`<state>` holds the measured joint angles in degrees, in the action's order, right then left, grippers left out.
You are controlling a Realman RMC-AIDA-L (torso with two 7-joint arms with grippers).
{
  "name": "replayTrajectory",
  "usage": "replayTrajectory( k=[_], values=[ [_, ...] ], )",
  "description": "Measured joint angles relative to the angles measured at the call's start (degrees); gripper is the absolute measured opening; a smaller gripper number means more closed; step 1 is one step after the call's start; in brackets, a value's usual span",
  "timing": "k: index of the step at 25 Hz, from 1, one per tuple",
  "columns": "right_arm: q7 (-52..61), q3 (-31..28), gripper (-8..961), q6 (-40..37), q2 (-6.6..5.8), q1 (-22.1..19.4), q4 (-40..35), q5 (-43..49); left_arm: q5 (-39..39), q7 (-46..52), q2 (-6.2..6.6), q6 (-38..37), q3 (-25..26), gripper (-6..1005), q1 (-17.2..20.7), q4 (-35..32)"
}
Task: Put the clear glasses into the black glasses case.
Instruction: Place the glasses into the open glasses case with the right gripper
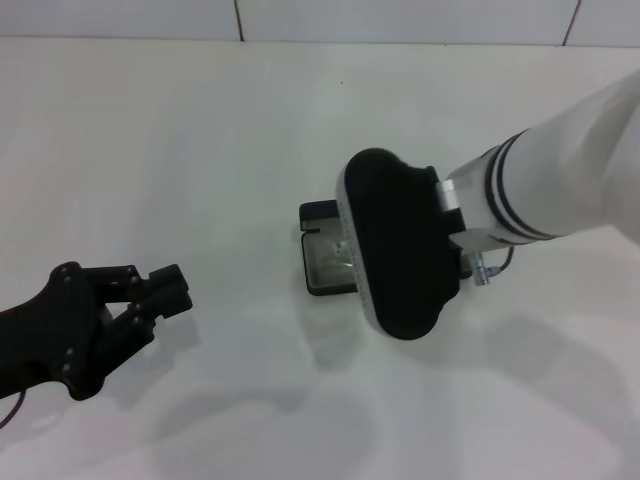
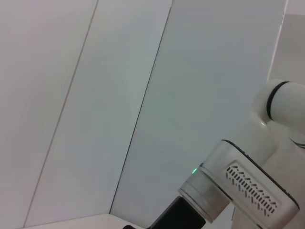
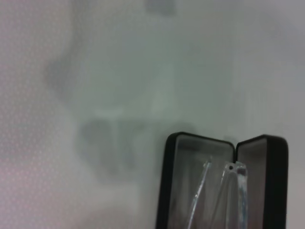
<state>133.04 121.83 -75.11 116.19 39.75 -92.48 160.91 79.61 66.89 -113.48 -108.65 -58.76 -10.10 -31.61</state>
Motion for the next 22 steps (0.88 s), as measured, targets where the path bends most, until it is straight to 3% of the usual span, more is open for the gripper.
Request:
replayTrajectory(
  k=[15, 22],
  values=[
    [3.1, 7.1, 105, 6.0, 0.0, 0.4, 2.9, 8.0, 0.2, -0.5, 0.3, -0.1, 0.1, 126, 0.1, 0.0],
    [3.6, 7.6, 106, 7.6, 0.0, 0.2, 4.6, 8.9, 1.2, -1.3, 0.77, -2.5, 0.0, 125, 0.0, -0.3]
  ],
)
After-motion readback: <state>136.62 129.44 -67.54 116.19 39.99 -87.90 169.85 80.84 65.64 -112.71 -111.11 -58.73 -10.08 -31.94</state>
